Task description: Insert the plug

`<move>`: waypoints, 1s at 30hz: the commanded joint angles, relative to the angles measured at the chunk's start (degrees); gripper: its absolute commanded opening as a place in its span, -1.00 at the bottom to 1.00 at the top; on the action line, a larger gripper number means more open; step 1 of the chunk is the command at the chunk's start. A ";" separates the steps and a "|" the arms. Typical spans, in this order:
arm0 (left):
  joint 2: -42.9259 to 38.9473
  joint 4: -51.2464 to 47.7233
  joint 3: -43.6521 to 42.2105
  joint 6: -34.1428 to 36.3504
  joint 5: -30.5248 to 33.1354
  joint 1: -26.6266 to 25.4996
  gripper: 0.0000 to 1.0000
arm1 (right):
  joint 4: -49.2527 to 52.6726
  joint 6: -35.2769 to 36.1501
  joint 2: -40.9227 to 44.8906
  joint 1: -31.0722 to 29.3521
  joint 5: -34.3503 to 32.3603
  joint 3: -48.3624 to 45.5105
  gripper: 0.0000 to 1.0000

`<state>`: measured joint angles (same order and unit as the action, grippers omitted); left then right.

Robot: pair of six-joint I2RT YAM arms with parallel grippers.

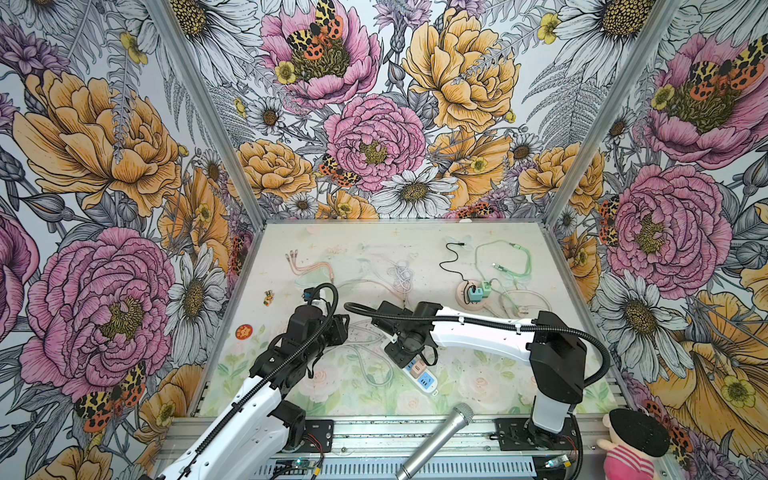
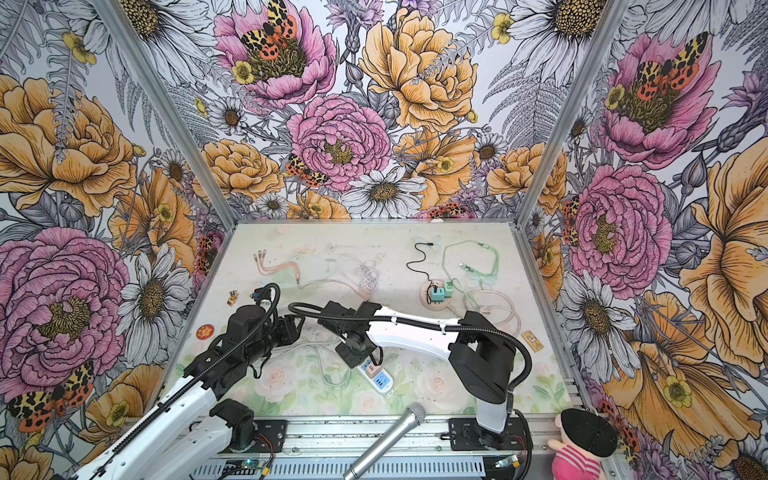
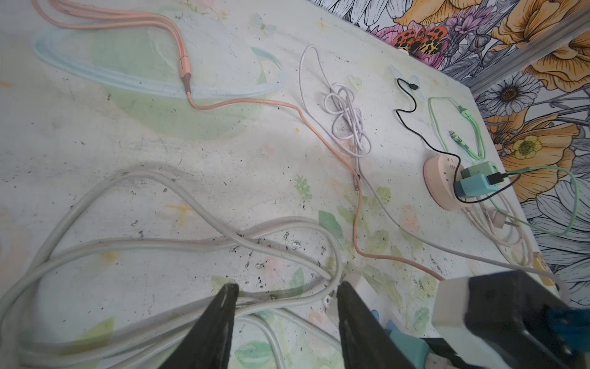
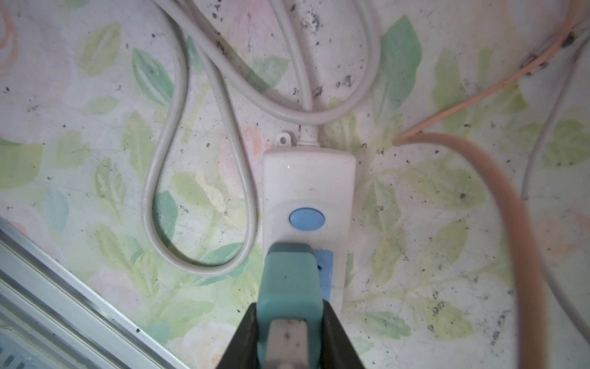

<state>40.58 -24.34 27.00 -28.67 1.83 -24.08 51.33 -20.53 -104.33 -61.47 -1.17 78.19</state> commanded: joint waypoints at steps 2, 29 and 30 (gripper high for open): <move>-1.09 -1.06 2.17 -1.12 -0.27 0.38 0.06 | -0.77 -0.21 -1.90 0.56 -0.23 -0.67 -0.35; 0.21 -1.41 2.04 -1.62 -1.16 -0.12 0.08 | -1.23 -0.45 3.98 -0.04 0.90 -1.18 -0.15; 0.25 -1.46 1.92 -1.63 -1.29 -0.11 0.08 | -1.14 -0.47 4.44 0.14 0.80 -1.36 -0.13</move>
<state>40.80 -25.58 28.42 -30.11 1.80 -24.14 51.11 -20.53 -102.91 -61.32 0.27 77.56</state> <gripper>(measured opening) 0.538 0.429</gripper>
